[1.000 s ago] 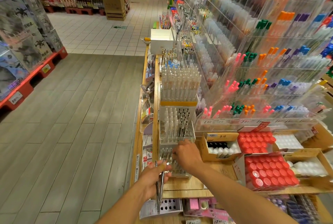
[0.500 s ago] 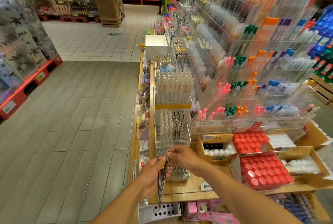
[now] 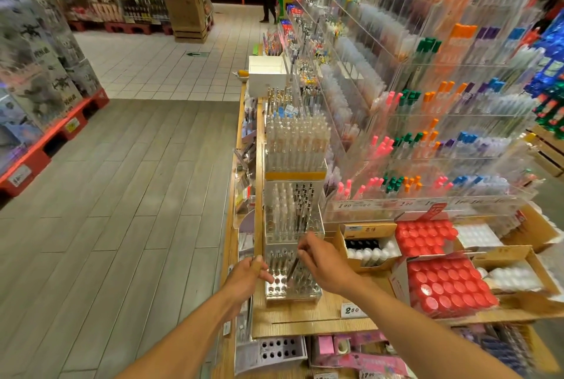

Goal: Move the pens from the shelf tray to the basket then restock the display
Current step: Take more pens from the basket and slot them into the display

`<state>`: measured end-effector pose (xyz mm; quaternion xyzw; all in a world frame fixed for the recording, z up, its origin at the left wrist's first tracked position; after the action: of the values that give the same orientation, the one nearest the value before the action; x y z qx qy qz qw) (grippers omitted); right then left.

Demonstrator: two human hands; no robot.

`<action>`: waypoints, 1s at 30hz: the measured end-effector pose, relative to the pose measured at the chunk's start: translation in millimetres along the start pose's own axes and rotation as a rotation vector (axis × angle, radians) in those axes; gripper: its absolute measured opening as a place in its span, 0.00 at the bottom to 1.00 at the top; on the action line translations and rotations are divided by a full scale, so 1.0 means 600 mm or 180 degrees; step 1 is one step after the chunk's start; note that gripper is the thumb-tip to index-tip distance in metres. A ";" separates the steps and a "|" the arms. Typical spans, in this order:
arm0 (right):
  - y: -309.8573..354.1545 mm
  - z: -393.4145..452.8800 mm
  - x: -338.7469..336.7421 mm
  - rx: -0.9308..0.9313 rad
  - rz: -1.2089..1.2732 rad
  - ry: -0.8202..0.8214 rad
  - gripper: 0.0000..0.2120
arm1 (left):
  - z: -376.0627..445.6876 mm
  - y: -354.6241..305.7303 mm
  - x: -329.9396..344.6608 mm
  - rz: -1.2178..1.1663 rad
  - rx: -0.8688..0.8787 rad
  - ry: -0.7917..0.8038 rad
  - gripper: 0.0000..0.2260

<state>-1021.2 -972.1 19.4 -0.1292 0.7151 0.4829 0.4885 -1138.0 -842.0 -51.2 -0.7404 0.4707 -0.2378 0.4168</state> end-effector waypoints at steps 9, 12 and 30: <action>-0.005 0.000 0.031 -0.0147 -0.0518 0.0231 0.03 | 0.000 -0.043 -0.030 -0.0030 0.0538 -0.0672 0.12; -0.004 0.004 0.032 -0.0188 -0.0559 0.0201 0.04 | -0.002 -0.059 -0.037 0.0138 0.0708 -0.0907 0.09; 0.005 0.001 0.057 -0.0340 -0.1452 -0.0484 0.06 | 0.007 -0.069 0.030 0.1328 0.1333 -0.0599 0.13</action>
<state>-1039.8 -960.4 -7.3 -0.2763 0.6021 0.4056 0.6298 -1106.0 -847.4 -19.3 -0.5446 0.5126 -0.1694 0.6418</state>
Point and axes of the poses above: each hand's wrist, its own z-axis towards the middle knuckle, its own x-axis out of the palm, y = z × x, the point moved 9 cm from there along z, towards the middle knuckle, and after that the axes turned 8 degrees about -z, right-handed, at the moved point
